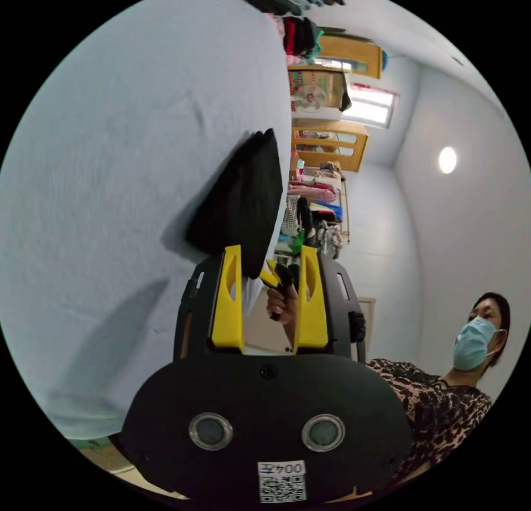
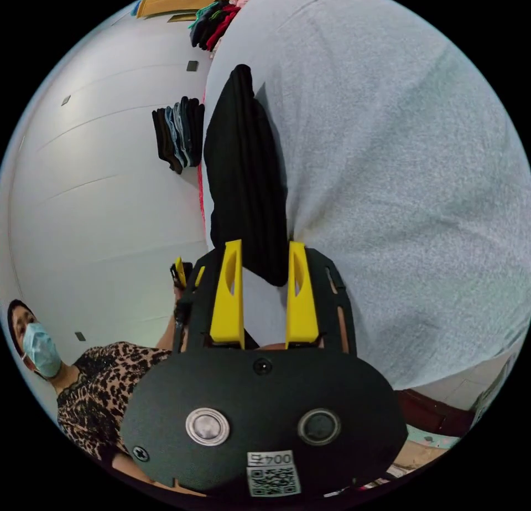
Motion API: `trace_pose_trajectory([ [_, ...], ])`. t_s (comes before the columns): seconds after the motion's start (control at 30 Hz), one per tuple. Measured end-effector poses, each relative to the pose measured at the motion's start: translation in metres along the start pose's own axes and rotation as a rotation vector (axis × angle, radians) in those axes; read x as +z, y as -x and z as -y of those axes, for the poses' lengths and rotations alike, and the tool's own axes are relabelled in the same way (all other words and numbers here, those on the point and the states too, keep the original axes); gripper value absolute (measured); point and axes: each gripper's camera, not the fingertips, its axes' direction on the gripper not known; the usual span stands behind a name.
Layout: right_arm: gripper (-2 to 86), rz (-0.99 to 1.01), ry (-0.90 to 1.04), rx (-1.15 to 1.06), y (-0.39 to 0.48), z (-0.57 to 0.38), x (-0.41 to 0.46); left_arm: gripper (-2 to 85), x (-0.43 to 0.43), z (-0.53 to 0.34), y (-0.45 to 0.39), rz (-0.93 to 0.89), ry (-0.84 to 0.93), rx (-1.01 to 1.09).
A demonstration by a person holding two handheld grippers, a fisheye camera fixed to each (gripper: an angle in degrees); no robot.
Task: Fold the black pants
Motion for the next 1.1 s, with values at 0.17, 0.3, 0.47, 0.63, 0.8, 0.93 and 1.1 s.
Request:
trace_pose_trajectory([
  [0.17, 8.2, -0.005, -0.044, 0.063, -0.004, -0.014, 0.012, 18.1, 0.028, -0.007, 0.023, -0.037, 0.051, -0.052],
  [0.3, 3.8, 0.035, -0.079, 0.073, 0.007, -0.03, 0.02, 20.7, 0.059, -0.009, 0.03, -0.079, 0.109, -0.068],
  [0.47, 3.5, 0.002, -0.036, 0.048, 0.021, -0.035, 0.041, 21.8, 0.091, -0.019, 0.044, -0.118, 0.084, -0.109],
  [0.63, 3.7, 0.081, -0.002, 0.051, 0.019, -0.04, 0.069, 18.8, 0.13, -0.021, 0.068, -0.266, -0.053, -0.198],
  [0.8, 13.4, 0.088, 0.025, 0.05, 0.001, -0.044, 0.092, 8.3, 0.15, -0.025, 0.052, -0.161, -0.066, -0.222],
  [0.93, 26.1, 0.229, 0.046, 0.116, -0.029, -0.038, 0.124, 7.9, 0.16, -0.029, 0.021, -0.174, -0.042, -0.196],
  [1.1, 26.1, 0.426, 0.104, 0.138, -0.043, -0.004, 0.224, 7.9, 0.181, -0.044, 0.005, -0.062, 0.027, -0.177],
])
